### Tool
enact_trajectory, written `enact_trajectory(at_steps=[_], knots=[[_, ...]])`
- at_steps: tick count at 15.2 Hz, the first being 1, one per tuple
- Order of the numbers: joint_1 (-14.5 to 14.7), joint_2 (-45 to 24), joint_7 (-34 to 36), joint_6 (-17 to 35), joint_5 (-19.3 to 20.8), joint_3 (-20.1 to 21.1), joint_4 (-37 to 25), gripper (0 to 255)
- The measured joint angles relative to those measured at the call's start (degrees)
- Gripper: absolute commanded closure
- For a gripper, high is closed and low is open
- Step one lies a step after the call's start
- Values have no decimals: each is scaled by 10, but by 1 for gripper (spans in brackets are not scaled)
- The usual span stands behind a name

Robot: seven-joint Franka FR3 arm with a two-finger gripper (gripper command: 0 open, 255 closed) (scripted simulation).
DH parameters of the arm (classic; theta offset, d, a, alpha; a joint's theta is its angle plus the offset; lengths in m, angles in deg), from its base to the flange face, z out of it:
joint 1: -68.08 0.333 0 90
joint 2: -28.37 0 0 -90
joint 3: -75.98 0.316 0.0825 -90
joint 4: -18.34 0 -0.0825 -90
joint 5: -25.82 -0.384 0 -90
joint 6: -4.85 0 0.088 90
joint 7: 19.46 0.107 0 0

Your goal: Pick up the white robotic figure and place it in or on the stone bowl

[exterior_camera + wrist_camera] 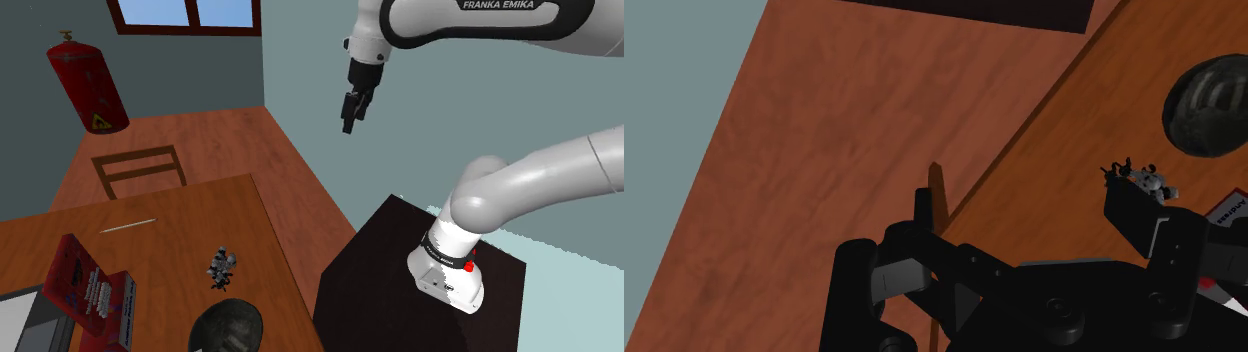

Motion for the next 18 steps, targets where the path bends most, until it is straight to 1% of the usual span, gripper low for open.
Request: enact_trajectory(at_steps=[6,8,9,11,15,18], knots=[[18,-70,49,100,-27,59,29,0],[25,-89,65,124,-34,77,34,0],[25,-114,75,143,-35,89,27,0],[29,-143,92,169,-37,107,24,0],[33,-217,132,235,-32,147,18,0],[34,-277,165,274,-16,174,-2,0]])
